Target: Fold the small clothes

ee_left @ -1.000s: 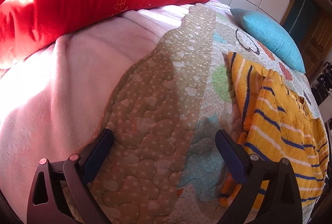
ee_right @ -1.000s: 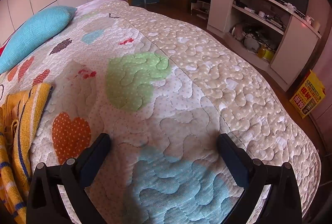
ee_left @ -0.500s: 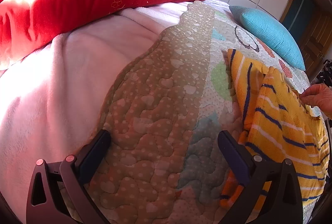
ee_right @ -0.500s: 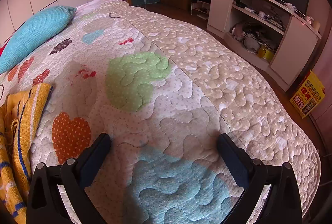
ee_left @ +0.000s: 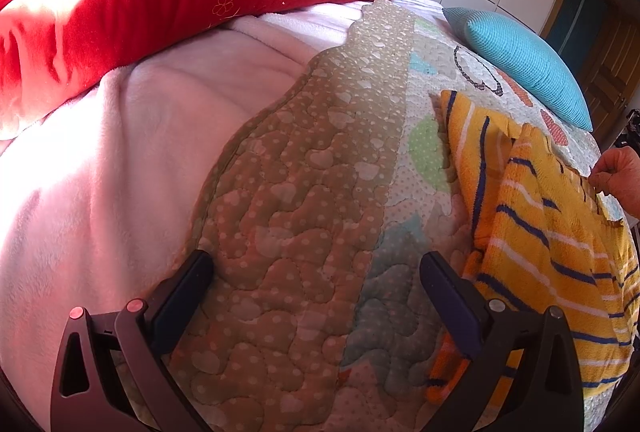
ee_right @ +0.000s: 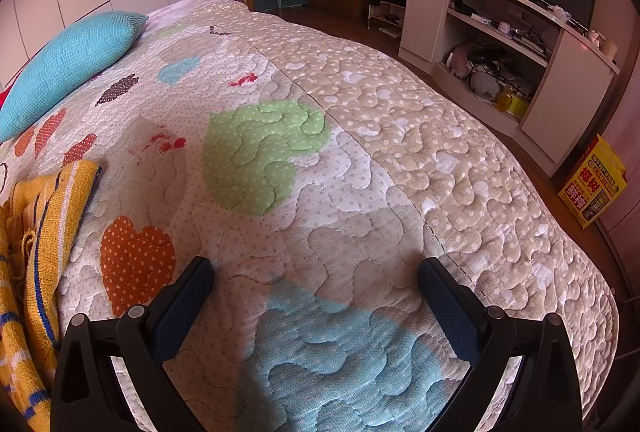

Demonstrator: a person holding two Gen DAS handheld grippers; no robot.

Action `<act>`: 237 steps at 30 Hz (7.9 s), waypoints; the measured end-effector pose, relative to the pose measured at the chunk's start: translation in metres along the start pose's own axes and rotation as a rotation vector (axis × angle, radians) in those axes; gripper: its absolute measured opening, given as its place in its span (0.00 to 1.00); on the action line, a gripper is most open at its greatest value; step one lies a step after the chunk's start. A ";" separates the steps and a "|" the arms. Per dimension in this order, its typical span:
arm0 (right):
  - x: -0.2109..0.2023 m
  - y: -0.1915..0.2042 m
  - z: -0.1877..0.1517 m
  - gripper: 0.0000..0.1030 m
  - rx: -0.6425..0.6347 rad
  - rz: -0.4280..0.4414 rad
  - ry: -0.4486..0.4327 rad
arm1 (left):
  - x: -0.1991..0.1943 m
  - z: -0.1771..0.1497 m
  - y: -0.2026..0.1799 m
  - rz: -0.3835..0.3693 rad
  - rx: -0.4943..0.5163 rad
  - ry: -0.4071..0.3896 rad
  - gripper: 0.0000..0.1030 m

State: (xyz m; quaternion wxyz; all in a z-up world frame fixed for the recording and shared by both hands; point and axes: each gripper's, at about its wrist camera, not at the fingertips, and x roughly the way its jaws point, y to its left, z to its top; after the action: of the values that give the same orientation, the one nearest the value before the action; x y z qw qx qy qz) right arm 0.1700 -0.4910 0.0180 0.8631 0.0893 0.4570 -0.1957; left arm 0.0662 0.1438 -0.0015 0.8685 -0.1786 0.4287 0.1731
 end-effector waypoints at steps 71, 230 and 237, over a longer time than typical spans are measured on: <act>0.003 -0.002 0.003 1.00 0.005 0.018 0.038 | 0.009 0.005 -0.073 -0.255 0.102 0.110 0.99; -0.080 0.096 0.003 0.51 -0.080 1.123 0.035 | -0.035 -0.046 -0.251 -0.402 0.319 0.260 0.80; -0.053 0.081 -0.024 0.50 -0.062 0.846 0.104 | -0.085 -0.055 -0.227 -0.353 0.346 0.147 0.80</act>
State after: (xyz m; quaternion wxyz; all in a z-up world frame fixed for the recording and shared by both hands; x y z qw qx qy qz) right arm 0.1590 -0.3965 0.0463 0.8454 0.2526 0.4287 0.1941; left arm 0.0835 -0.0932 0.0728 0.8695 -0.1114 0.4760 -0.0706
